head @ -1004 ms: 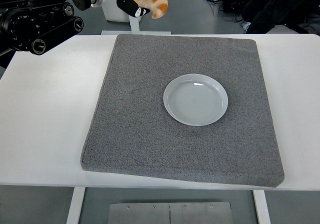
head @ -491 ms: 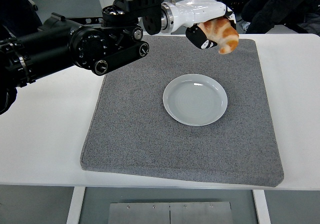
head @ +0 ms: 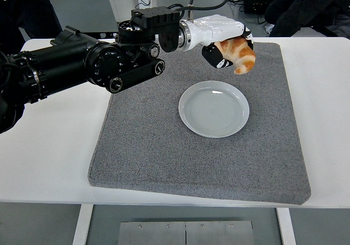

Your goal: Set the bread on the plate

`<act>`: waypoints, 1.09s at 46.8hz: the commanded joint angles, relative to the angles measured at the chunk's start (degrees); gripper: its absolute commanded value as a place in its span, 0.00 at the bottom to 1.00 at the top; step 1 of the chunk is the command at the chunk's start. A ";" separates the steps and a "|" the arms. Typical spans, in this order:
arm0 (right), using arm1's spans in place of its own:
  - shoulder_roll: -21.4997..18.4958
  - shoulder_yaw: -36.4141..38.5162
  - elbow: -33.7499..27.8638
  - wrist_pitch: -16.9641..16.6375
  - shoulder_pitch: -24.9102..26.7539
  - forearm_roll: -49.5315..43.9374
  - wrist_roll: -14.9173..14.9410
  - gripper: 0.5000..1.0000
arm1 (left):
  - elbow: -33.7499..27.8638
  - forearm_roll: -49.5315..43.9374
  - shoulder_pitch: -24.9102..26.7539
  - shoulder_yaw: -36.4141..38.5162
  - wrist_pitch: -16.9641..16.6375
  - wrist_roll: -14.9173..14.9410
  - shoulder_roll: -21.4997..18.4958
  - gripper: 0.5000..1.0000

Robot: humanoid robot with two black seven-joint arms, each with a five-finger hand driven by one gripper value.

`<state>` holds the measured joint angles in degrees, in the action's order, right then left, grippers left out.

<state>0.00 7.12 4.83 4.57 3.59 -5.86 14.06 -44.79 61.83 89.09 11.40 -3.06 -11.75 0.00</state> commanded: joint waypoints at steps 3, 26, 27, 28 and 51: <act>0.00 0.00 0.00 0.00 -0.08 -0.03 0.00 1.00 | 0.14 0.04 -1.37 2.48 -0.02 -0.02 0.00 0.00; 0.00 0.00 -0.44 0.09 0.01 0.06 -0.08 1.00 | 4.45 0.30 -9.81 5.83 -1.07 -2.39 0.00 0.00; 0.00 0.00 -0.52 0.09 0.01 -0.03 0.00 1.00 | 4.28 0.30 -9.81 5.74 -1.16 -2.66 0.00 0.00; 0.00 0.00 -0.52 0.09 0.01 -0.03 0.00 1.00 | 4.01 0.30 -9.81 5.74 -1.25 -2.92 0.00 0.00; 0.00 0.09 -0.44 0.09 -0.16 0.06 0.00 1.00 | 3.13 3.56 -10.78 6.09 -1.25 -3.10 0.00 0.00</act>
<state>0.00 7.20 4.37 4.70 3.43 -5.80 14.06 -41.58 65.25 78.82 17.44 -4.34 -14.94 0.00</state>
